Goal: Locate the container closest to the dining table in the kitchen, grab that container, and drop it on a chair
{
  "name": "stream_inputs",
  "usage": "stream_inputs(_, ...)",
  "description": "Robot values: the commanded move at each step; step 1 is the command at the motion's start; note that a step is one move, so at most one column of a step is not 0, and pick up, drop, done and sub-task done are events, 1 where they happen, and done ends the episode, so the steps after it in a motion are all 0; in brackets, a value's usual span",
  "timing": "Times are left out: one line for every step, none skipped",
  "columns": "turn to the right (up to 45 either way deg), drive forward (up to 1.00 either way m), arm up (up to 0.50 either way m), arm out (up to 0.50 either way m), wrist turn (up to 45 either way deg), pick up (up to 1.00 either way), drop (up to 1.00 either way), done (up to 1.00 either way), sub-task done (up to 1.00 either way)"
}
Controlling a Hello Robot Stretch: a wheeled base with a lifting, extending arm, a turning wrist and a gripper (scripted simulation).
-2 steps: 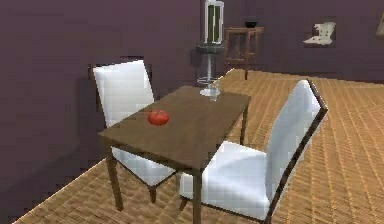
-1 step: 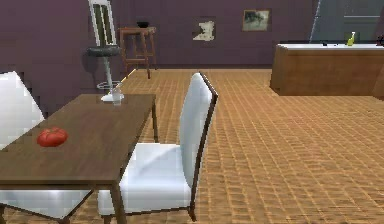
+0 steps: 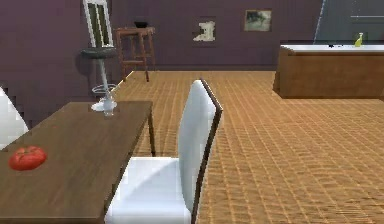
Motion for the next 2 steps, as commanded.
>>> stream_inputs(-45.0, 0.0, 0.0, 0.0, 0.0, 0.0, 0.0, 0.0, 0.0)
stream_inputs(-18.0, 0.0, 0.0, 0.0, 0.0, 0.0, 0.0, 0.0, 0.0)
